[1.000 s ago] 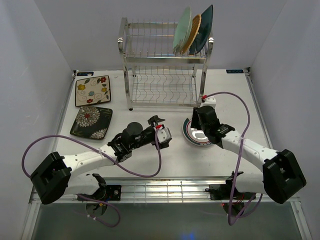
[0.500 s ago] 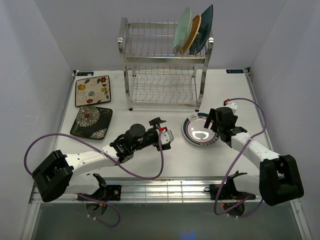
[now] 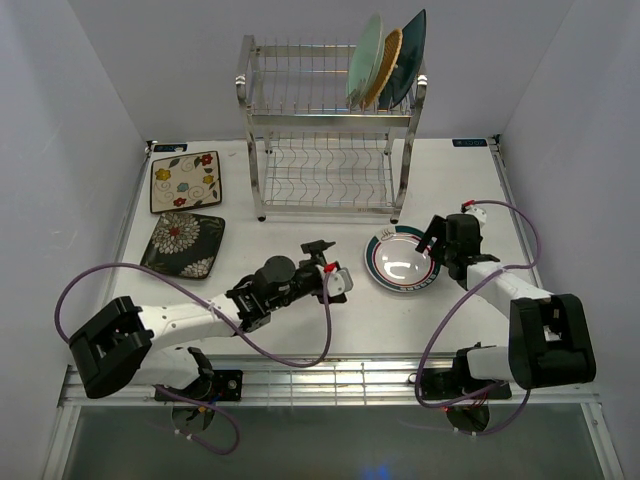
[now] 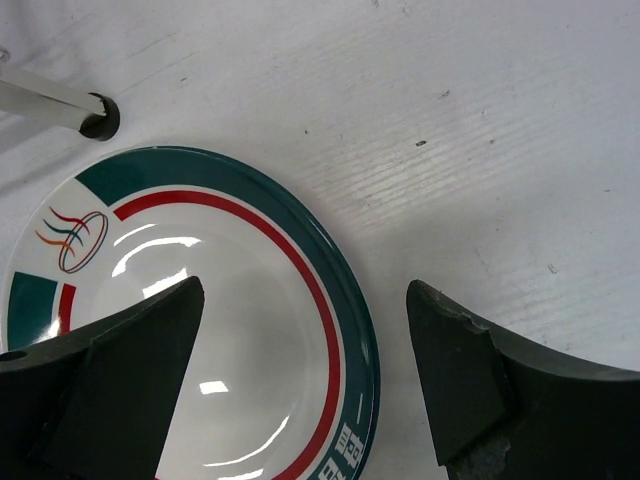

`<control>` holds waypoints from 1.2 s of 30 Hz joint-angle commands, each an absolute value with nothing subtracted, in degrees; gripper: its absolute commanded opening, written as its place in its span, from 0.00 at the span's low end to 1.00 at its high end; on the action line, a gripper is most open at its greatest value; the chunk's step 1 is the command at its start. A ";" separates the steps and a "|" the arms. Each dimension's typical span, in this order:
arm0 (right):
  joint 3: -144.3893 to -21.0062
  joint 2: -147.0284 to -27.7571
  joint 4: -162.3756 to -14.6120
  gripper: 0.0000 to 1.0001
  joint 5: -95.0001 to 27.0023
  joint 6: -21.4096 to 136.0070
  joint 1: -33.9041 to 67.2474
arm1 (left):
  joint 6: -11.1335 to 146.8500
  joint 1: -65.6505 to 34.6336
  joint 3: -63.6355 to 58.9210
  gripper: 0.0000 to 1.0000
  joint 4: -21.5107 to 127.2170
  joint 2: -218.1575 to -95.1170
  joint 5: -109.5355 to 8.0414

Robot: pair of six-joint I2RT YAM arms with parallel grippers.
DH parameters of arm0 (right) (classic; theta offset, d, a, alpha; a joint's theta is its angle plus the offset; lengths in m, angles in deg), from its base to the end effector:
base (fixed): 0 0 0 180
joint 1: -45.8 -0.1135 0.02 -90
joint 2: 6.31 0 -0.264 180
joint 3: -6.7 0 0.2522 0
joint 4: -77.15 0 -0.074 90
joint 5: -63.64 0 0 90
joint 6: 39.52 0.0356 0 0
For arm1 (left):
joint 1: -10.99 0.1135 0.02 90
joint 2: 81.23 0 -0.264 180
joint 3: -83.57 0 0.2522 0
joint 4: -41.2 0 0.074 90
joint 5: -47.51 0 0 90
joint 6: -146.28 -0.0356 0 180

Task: Load the plates into the dish rack
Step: Move the plate to the center of the board.

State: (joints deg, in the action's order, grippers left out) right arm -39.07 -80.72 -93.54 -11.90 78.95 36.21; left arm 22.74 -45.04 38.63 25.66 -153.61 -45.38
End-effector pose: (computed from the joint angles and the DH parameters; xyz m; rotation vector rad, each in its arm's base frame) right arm 0.2538 0.0339 0.1802 0.4966 2.1535 0.0866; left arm 0.1500 -0.2258 0.2263 1.2867 1.2444 -0.3274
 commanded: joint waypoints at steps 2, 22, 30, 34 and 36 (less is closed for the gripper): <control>-38.35 -82.95 -99.72 0.88 -17.99 79.75 38.33 | 19.63 -47.01 40.45 0.98 21.03 -154.53 -40.91; -37.83 -86.21 -107.02 0.82 -32.24 79.31 39.12 | 13.83 -51.06 42.13 0.98 16.73 -157.25 -34.49; -38.26 -86.20 -106.32 0.83 -34.79 77.64 38.94 | 7.24 -55.01 44.59 0.98 10.49 -162.43 -29.49; -38.88 -87.17 -105.53 0.82 -35.32 76.77 38.77 | 3.55 -57.03 45.64 0.98 4.71 -166.74 -26.24; -39.23 -87.52 -105.26 0.81 -35.50 76.41 38.77 | 1.18 -58.09 46.17 0.98 2.06 -168.58 -24.65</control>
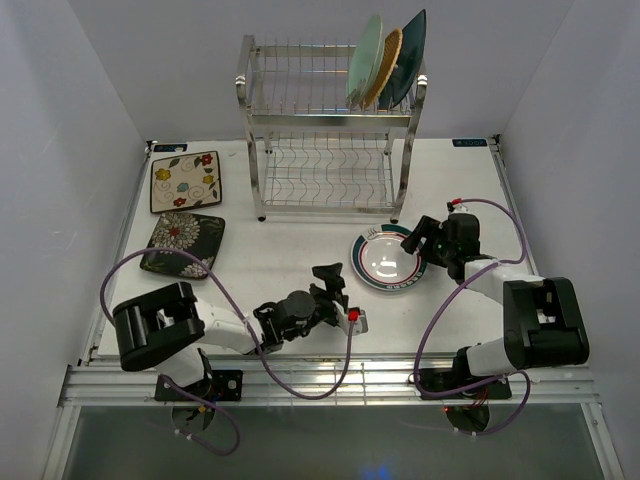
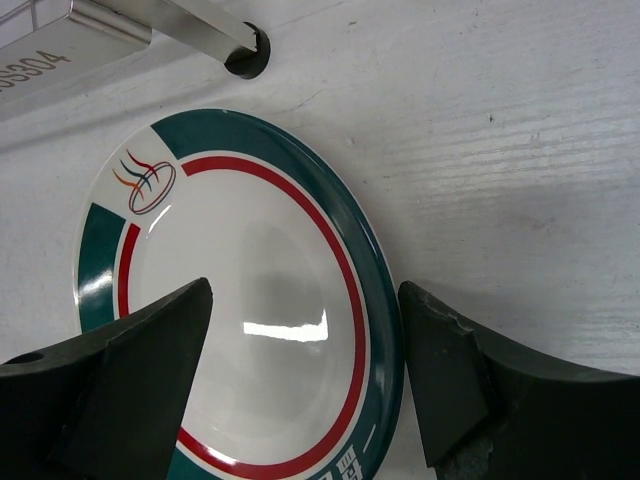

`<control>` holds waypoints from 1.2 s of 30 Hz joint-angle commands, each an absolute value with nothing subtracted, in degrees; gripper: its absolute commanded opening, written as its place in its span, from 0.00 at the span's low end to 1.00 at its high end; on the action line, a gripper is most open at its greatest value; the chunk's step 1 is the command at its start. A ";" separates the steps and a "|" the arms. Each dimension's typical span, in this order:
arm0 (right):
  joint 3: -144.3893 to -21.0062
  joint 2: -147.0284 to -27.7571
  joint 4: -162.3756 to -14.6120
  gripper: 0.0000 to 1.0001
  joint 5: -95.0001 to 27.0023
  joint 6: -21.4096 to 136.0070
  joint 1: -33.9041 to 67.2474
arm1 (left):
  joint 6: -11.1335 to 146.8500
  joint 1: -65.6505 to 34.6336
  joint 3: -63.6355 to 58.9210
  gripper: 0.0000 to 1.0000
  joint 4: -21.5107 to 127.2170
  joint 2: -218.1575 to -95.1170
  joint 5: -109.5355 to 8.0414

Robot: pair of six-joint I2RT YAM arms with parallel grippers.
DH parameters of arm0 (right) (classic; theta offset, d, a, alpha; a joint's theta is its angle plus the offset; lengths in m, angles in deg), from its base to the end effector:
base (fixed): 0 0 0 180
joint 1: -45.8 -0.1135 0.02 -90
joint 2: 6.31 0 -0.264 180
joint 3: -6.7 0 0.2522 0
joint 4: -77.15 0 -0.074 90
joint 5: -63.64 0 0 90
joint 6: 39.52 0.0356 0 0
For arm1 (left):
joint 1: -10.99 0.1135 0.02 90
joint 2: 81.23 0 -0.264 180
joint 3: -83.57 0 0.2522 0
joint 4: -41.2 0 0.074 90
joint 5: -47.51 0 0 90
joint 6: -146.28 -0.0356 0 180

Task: Load the plates into the dish rack
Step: Move the plate to the center of the board, then pick up the plate at the center of the board.

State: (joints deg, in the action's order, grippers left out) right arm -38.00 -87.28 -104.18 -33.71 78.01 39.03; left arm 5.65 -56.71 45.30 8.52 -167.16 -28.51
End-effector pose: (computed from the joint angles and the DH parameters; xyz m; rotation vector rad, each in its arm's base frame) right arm 0.2691 0.0365 0.1624 0.3260 2.1912 0.4762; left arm 0.1127 -0.2521 0.1624 1.4720 1.0778 0.0133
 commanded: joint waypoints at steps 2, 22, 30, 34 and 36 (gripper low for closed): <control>-39.41 -88.05 -105.44 0.74 -36.55 76.32 38.68 | -0.49 -58.70 46.87 0.98 -2.07 -171.31 -22.63; -40.11 -90.07 -107.46 0.52 -41.13 76.06 37.62 | -5.33 -61.17 47.22 0.98 -9.73 -178.79 -18.84; -42.22 -94.37 -107.63 0.48 -42.79 75.36 37.62 | -3.14 -61.17 47.14 0.98 -5.34 -176.24 -20.51; -42.22 -94.82 -108.77 0.37 -44.46 75.97 37.62 | -2.61 -61.17 47.05 0.98 -4.46 -175.45 -20.69; -42.04 -94.91 -109.30 0.34 -44.81 76.15 37.63 | -2.61 -61.17 47.05 0.98 -4.46 -175.45 -20.69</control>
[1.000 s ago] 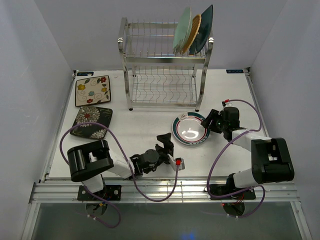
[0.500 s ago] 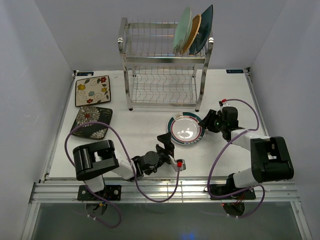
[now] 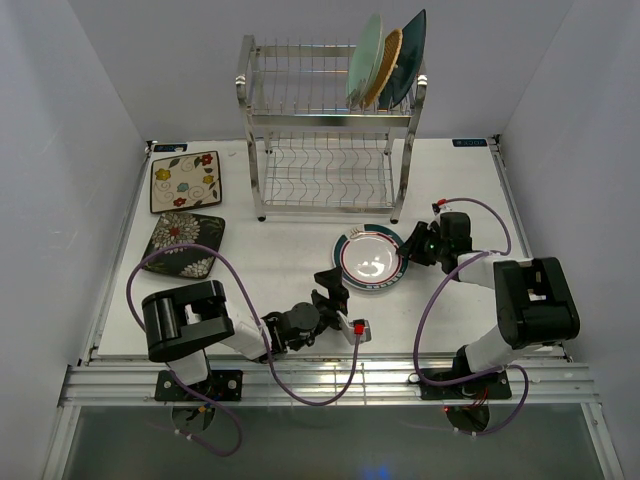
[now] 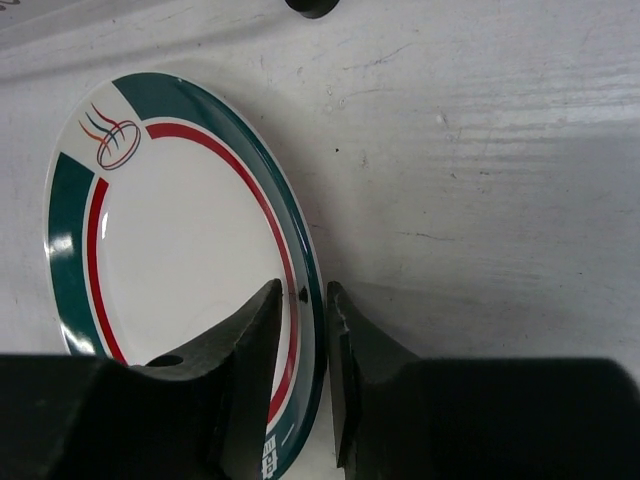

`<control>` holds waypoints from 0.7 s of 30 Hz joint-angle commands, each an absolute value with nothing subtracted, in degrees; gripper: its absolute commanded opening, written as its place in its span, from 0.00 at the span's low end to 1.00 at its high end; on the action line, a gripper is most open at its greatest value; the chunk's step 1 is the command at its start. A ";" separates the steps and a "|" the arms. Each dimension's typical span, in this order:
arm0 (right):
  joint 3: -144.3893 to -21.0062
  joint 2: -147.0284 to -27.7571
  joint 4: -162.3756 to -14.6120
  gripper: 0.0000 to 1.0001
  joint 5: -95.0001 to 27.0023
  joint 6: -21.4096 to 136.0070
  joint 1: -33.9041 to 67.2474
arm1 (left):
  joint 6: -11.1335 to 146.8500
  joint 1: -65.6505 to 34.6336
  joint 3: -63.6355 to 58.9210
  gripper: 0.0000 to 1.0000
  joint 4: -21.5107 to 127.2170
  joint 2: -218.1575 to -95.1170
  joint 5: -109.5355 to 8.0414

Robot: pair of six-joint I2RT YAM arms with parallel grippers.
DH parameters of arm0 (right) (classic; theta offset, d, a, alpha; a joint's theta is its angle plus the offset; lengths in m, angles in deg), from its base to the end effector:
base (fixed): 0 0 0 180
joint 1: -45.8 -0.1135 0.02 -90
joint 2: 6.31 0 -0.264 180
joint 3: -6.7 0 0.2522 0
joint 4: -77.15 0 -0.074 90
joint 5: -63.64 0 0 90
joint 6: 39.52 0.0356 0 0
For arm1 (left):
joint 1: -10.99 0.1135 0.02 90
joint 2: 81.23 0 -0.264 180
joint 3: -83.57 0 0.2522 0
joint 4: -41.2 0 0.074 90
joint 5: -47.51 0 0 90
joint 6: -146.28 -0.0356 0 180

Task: Load the plates into the dish rack
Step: Pick up the plate at the center of the board.

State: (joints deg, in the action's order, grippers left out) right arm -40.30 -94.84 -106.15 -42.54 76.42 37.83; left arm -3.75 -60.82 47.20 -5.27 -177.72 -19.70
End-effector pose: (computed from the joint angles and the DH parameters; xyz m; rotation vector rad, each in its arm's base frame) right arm 0.2829 0.0496 0.1433 0.2006 2.2748 0.6322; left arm 0.1003 -0.2610 0.1319 1.5041 0.9799 0.2124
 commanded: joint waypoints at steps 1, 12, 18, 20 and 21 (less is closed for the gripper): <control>-42.04 -94.99 -109.30 0.30 -44.99 76.32 37.62 | -2.61 -61.17 46.96 0.98 -4.37 -175.54 -20.60; -41.69 -94.21 -110.18 0.08 -47.36 77.46 37.62 | -3.05 -61.26 47.14 0.98 -4.28 -175.98 -20.69; -41.34 -91.14 -108.17 0.08 -50.35 79.84 37.54 | -2.79 -61.52 47.40 0.98 -4.11 -175.28 -20.78; -40.82 -90.16 -108.07 0.08 -50.35 80.45 37.54 | -2.44 -61.69 47.75 0.98 -3.58 -174.31 -21.74; -40.29 -89.12 -108.16 0.08 -50.35 81.59 37.62 | -1.91 -61.78 47.84 0.98 -3.06 -173.87 -22.18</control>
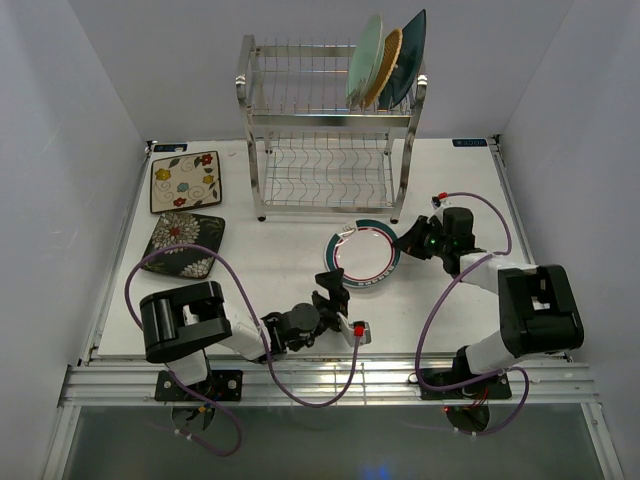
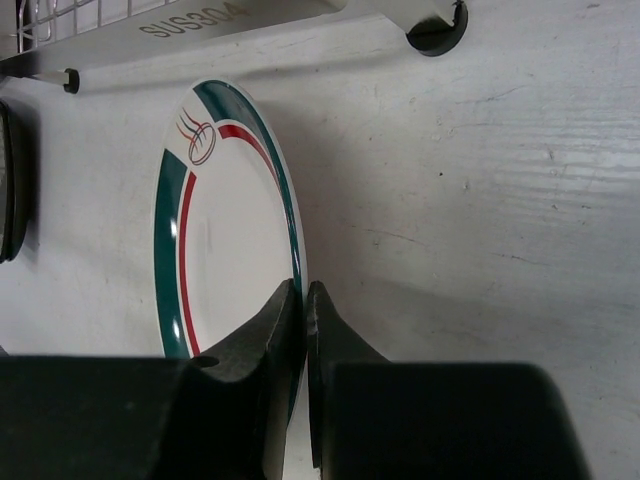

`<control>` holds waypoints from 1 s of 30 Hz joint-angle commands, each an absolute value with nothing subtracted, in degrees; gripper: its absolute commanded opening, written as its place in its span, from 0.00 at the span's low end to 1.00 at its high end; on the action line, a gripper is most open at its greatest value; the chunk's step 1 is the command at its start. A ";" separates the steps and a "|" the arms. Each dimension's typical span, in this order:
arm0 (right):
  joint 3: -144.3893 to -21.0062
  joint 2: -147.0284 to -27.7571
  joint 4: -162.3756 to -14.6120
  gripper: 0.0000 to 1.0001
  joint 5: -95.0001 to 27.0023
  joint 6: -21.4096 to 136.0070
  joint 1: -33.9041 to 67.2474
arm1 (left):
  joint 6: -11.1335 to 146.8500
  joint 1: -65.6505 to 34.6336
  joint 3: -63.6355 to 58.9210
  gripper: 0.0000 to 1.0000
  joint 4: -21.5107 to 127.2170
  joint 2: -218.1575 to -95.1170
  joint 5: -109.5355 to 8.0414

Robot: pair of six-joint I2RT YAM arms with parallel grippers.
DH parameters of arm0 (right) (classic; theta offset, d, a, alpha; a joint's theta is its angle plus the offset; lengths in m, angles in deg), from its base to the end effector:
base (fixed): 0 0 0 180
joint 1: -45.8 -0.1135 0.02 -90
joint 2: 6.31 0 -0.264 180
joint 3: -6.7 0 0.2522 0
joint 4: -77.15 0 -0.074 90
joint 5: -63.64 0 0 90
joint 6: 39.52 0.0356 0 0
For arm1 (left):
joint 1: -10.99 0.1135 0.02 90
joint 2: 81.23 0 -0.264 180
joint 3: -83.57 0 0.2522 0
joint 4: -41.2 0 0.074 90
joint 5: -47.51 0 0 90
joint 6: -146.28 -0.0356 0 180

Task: Load the plates into the dish rack
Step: Pick up the plate at the center of the board.

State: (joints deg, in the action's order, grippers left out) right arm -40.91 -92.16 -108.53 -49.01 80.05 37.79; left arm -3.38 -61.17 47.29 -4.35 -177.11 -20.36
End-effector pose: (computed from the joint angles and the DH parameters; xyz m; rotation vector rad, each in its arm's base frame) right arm 0.2843 0.0539 0.1632 0.1731 2.1912 0.7999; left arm 0.0981 -0.2609 0.1326 1.5151 0.9753 0.1949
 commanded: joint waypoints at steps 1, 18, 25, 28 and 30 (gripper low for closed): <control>-40.03 -88.67 -108.25 0.08 -50.61 82.12 37.54 | -1.47 -61.87 47.75 0.98 -2.44 -173.43 -22.36; -38.00 -82.69 -106.93 0.08 -50.53 91.09 35.25 | 6.44 -64.42 42.75 0.98 7.76 -175.01 -25.00; -37.56 -79.62 -105.70 0.08 -49.12 91.44 33.67 | 6.88 -64.42 41.34 0.87 9.69 -175.63 -24.38; -37.39 -78.56 -105.35 0.08 -49.03 91.44 33.23 | 6.71 -64.42 41.07 0.83 9.69 -175.36 -24.03; -37.39 -78.21 -105.26 0.08 -48.95 91.44 32.88 | 6.62 -64.42 41.07 0.80 9.69 -175.27 -23.94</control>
State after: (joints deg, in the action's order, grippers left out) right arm -37.22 -79.94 -103.83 -47.92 89.97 33.57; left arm 6.02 -64.19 42.65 8.74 -175.66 -23.87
